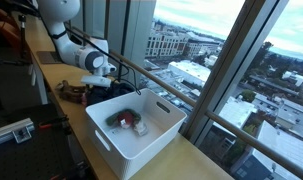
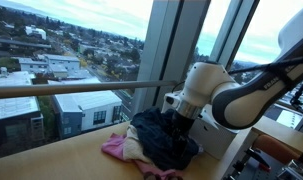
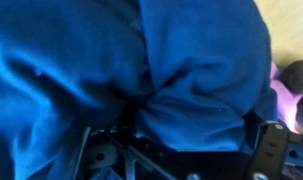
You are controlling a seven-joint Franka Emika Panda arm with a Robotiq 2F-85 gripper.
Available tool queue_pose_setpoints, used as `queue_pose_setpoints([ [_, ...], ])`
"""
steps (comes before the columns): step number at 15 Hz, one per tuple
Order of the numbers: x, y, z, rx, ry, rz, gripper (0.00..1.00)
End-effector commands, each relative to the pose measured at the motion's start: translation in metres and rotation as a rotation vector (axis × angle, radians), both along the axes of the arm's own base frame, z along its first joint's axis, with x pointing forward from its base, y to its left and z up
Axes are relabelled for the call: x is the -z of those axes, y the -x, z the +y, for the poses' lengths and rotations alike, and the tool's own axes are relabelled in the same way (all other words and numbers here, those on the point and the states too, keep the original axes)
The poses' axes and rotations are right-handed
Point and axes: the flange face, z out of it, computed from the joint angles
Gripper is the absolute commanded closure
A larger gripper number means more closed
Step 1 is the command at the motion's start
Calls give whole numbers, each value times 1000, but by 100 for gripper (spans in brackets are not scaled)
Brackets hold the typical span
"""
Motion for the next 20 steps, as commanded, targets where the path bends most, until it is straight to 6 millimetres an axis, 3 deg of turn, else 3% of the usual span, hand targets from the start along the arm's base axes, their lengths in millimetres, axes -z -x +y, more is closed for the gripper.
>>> queue_pose_setpoints([
  [1, 69, 20, -6, -23, 33, 26, 0],
  [2, 74, 25, -10, -25, 36, 27, 25],
  [3, 73, 25, -13, -23, 34, 17, 26],
  [6, 35, 22, -27, 9, 17, -12, 46],
  [13, -88, -1, -69, 135, -66, -81, 98],
  [17, -178, -22, -87, 195, -119, -128, 100],
  [20, -254, -26, -94, 211, -144, -199, 100],
])
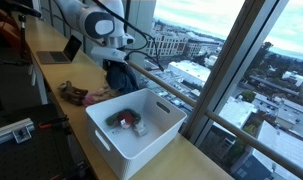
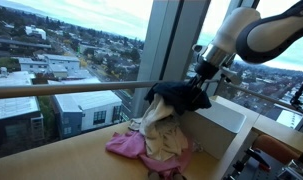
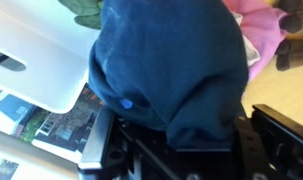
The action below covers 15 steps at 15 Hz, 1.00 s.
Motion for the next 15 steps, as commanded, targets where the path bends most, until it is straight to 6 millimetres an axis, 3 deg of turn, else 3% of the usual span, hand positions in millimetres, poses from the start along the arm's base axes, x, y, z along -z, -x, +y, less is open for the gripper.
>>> queue_pose_setpoints([
  [1, -94, 4, -8, 6, -24, -77, 100],
  [5, -188, 17, -43, 54, -45, -203, 100],
  [9, -259, 49, -115, 135, -70, -305, 100],
  [12, -262, 62, -167, 194, -78, -309, 100],
  [15, -221, 67, -196, 238, -88, -255, 100],
])
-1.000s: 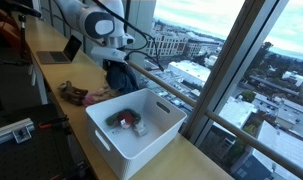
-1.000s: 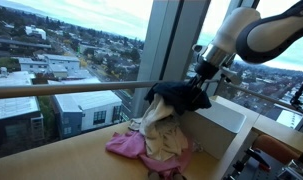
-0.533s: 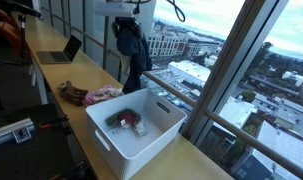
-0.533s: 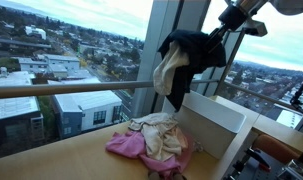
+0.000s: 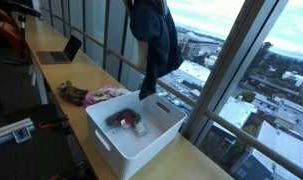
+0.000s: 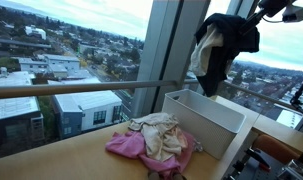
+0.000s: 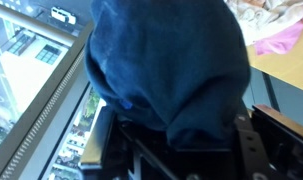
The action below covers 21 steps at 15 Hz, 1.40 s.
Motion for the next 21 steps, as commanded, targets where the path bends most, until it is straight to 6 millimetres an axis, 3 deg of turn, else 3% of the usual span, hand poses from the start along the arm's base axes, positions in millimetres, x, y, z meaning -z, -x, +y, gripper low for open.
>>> queue_pose_setpoints([
  [1, 54, 7, -17, 12, -43, 64, 100],
  [5, 131, 7, -28, 48, -64, 168, 100],
  [6, 146, 6, -30, 56, -68, 188, 75],
  [8, 163, 3, -35, 75, -67, 202, 67],
  [12, 152, -1, -40, 91, -68, 175, 39],
  [15, 141, 1, -21, 64, -56, 149, 16],
  [18, 139, 3, 16, 5, -35, 139, 0],
  [21, 153, 5, 68, -78, -21, 154, 0],
])
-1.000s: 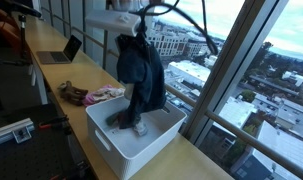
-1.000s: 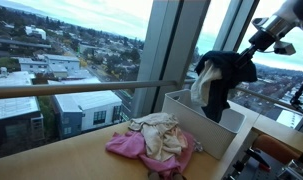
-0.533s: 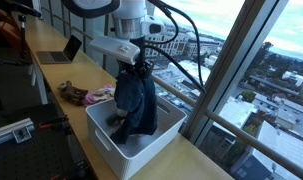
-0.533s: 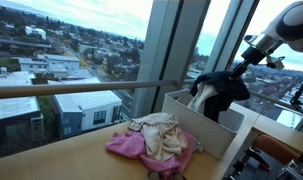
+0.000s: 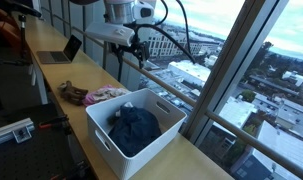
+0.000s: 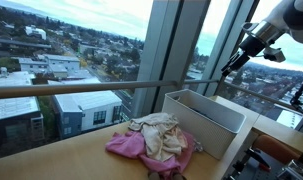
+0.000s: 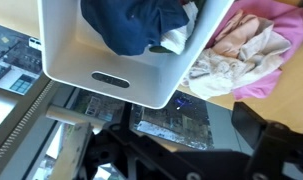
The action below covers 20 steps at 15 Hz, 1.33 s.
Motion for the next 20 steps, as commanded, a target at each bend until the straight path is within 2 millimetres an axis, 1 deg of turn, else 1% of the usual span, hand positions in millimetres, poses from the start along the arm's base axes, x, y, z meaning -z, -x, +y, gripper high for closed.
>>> queue_pose_setpoints([
  [1, 15, 6, 63, -87, 7, -2, 0],
  [4, 36, 5, 123, -162, 8, 30, 0],
  [6, 42, 1, 154, -202, 11, 43, 0],
  [8, 48, -9, 180, -237, 20, 56, 0],
  [10, 54, -29, 203, -270, 48, 61, 0],
  [11, 60, -42, 213, -281, 65, 65, 0],
  [14, 87, -82, 231, -301, 113, 89, 0],
  [17, 133, -120, 238, -298, 162, 153, 0],
  [20, 184, -142, 237, -272, 201, 262, 0],
])
